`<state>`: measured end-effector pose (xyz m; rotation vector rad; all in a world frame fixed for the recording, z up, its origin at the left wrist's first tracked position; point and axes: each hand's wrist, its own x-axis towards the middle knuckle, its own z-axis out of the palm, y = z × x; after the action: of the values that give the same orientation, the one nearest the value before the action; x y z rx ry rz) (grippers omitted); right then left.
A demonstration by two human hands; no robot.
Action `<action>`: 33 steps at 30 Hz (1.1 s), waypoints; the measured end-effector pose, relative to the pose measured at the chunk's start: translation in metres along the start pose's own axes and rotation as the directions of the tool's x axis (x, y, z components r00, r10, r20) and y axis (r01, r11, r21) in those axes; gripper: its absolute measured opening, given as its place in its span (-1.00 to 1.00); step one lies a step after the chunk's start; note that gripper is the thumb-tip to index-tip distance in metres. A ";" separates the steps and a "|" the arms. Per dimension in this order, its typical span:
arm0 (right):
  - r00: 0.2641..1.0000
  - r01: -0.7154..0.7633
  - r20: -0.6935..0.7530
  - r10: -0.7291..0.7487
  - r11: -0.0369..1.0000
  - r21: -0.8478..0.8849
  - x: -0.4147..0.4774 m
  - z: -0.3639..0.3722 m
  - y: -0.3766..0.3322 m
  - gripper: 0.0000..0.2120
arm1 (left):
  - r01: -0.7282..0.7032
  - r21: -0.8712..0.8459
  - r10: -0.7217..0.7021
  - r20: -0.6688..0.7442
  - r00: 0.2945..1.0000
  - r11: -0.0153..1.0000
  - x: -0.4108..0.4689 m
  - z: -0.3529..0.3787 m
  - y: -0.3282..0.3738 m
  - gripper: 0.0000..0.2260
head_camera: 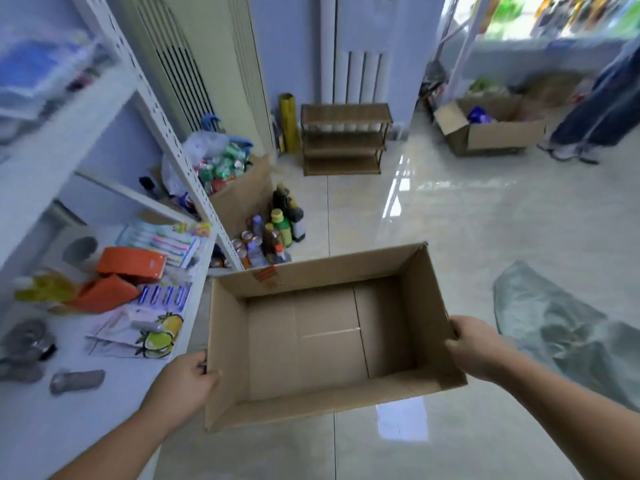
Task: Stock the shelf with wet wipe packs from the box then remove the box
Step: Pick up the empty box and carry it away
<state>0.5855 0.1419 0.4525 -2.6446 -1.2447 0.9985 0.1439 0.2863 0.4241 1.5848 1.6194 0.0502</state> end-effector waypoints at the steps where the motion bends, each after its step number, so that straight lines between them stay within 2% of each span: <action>1: 1.000 0.012 -0.013 -0.012 1.000 -0.009 -0.010 -0.027 -0.005 -0.91 | -0.027 0.012 0.027 0.004 1.000 1.000 -0.009 -0.015 0.020 -0.84; 5: 0.993 0.087 -0.072 -0.088 0.996 -0.023 -0.048 -0.124 -0.019 -0.90 | -0.138 0.078 0.138 0.006 0.990 0.987 -0.043 -0.067 0.091 -0.94; 8: 0.985 0.125 -0.120 -0.127 0.992 -0.017 -0.075 -0.181 -0.026 -0.87 | -0.221 0.121 0.226 -0.024 0.974 0.968 -0.065 -0.100 0.135 -0.83; 12: 0.969 0.160 -0.190 -0.158 0.987 -0.005 -0.091 -0.231 -0.036 -0.86 | -0.255 0.233 0.283 -0.093 0.955 0.938 -0.091 -0.134 0.192 -0.82; 23: 0.959 0.145 -0.248 -0.141 0.989 0.000 -0.038 -0.280 -0.078 -0.87 | -0.232 0.312 0.283 -0.128 0.950 0.921 -0.040 -0.184 0.247 -0.80; 27: 0.957 0.141 -0.258 -0.133 0.990 0.011 0.005 -0.295 -0.103 -0.87 | -0.267 0.290 0.311 -0.116 0.943 0.919 0.020 -0.204 0.254 -0.59; 31: 0.957 0.117 -0.271 -0.108 0.993 0.017 0.048 -0.315 -0.129 -0.86 | -0.274 0.251 0.308 -0.107 0.945 0.928 0.060 -0.223 0.284 -0.71; 33: 0.955 0.103 -0.281 -0.094 0.995 0.015 0.071 -0.322 -0.140 -0.86 | -0.282 0.231 0.312 -0.106 0.944 0.931 0.086 -0.231 0.299 -0.71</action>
<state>0.7095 0.3561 0.7120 -2.5586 -1.2697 0.5961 0.2655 0.5355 0.6950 2.0256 1.5154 0.1581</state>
